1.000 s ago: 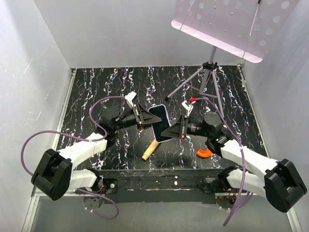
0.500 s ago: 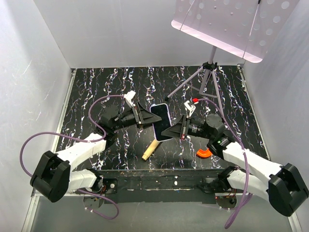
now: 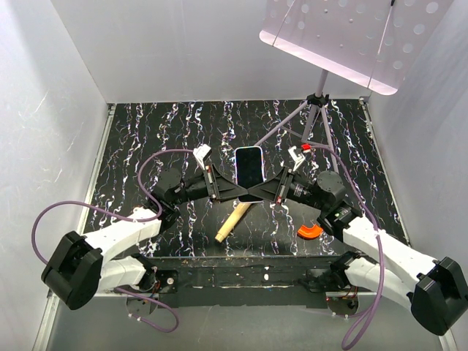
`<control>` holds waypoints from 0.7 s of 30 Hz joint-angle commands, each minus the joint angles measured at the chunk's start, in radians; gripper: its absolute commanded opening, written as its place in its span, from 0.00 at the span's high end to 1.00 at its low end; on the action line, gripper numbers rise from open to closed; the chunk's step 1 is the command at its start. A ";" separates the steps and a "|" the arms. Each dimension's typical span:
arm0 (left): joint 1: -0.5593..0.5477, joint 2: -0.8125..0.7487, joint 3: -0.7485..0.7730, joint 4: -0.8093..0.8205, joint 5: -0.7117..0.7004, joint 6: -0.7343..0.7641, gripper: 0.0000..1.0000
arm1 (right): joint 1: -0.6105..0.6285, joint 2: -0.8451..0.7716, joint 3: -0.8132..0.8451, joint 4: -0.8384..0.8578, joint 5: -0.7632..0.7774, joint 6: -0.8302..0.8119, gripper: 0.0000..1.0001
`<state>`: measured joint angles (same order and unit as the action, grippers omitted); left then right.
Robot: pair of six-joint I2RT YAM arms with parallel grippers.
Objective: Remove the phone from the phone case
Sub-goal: Pick up the phone at the center of the board.
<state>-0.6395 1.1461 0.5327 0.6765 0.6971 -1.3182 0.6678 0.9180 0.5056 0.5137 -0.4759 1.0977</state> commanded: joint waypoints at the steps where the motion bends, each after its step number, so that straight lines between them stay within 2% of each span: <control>1: -0.034 0.023 0.033 0.092 0.018 -0.018 0.84 | 0.000 0.018 0.060 0.144 -0.003 0.021 0.99; 4: -0.032 0.035 0.026 0.135 0.025 -0.023 1.00 | -0.017 0.007 0.083 0.062 -0.018 0.010 0.98; 7: -0.032 0.030 0.036 0.132 0.051 0.003 1.00 | -0.080 -0.004 0.128 -0.079 -0.071 -0.010 0.70; 10: -0.034 0.023 0.058 0.103 0.097 0.039 1.00 | -0.186 0.030 0.192 -0.202 -0.219 -0.024 0.45; 12: -0.032 0.021 0.073 0.077 0.122 0.065 1.00 | -0.236 0.073 0.230 -0.222 -0.326 -0.036 0.35; 15: -0.032 0.026 0.096 0.041 0.171 0.096 1.00 | -0.249 0.139 0.339 -0.334 -0.455 -0.120 0.34; 21: -0.032 0.032 0.138 -0.047 0.243 0.157 1.00 | -0.249 0.179 0.445 -0.474 -0.555 -0.275 0.36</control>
<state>-0.6704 1.1984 0.5983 0.6521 0.8661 -1.2312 0.4191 1.0870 0.8684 0.1429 -0.8764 0.9524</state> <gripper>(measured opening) 0.113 0.660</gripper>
